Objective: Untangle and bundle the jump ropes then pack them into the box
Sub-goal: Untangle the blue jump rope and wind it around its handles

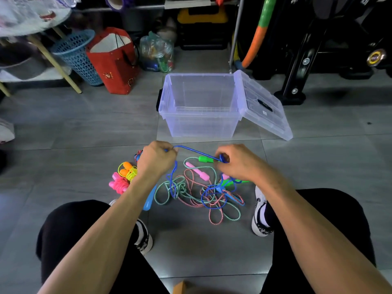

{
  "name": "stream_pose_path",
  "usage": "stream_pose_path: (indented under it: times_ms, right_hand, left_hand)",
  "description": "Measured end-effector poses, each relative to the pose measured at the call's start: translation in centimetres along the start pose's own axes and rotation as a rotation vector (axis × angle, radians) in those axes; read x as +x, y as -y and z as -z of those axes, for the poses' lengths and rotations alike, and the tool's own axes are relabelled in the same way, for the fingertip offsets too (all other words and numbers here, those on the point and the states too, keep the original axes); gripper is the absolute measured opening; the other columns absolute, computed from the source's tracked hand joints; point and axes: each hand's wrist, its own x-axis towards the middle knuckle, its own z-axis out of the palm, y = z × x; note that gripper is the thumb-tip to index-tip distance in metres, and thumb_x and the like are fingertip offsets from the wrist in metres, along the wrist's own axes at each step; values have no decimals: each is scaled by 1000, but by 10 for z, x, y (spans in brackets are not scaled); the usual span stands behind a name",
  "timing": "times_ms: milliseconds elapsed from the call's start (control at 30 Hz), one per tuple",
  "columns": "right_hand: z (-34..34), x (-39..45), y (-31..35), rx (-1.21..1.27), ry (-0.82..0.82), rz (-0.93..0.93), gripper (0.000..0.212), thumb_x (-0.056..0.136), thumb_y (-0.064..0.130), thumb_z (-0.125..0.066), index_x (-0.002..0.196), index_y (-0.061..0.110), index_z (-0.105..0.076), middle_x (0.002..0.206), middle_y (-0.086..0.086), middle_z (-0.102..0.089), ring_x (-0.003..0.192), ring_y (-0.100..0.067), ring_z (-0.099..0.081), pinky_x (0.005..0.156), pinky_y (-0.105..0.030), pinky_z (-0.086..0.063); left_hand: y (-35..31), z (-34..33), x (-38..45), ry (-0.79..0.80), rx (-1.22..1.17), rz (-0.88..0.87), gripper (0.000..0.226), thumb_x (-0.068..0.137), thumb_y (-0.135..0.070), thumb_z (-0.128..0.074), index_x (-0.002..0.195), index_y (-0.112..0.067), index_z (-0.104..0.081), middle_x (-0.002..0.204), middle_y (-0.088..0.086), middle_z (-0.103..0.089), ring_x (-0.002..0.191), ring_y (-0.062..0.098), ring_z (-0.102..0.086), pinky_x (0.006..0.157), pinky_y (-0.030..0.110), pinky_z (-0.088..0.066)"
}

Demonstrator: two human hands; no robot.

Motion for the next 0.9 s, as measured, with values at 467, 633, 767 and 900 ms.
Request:
stream_pose_path:
  times_ms: [467, 633, 767, 900]
  right_hand:
    - [-11, -1, 13, 37, -29, 120, 24, 96, 27, -53, 75, 16, -55, 61, 3, -48, 58, -17, -40, 56, -34, -35]
    - [-7, -3, 12, 38, -86, 89, 24, 92, 19, -50, 71, 7, -50, 60, -5, -45, 60, -25, -37, 56, -41, -36]
    - [3, -2, 0, -3, -118, 9, 28, 88, 23, -51, 62, 18, -44, 55, -1, -45, 59, -28, -43, 56, -40, -40]
    - [4, -5, -1, -2, -132, 17, 33, 92, 21, -49, 61, 25, -41, 55, 3, -45, 56, -22, -43, 57, -37, -39]
  left_hand:
    - [-18, -22, -30, 191, 230, -506, 15, 92, -41, -55, 102, -35, -64, 61, -7, -57, 72, 29, -57, 61, 32, -46]
    - [-16, -2, -16, -7, -68, -345, 14, 91, -35, -61, 84, -28, -70, 71, 2, -69, 56, 26, -54, 60, 39, -55]
    - [-4, 18, 1, -193, -243, -123, 16, 87, -33, -64, 77, -22, -70, 67, 6, -69, 61, 32, -58, 66, 41, -57]
    - [2, 10, -8, 147, 276, -48, 19, 87, -25, -57, 100, -24, -70, 86, 9, -70, 75, 29, -63, 71, 30, -53]
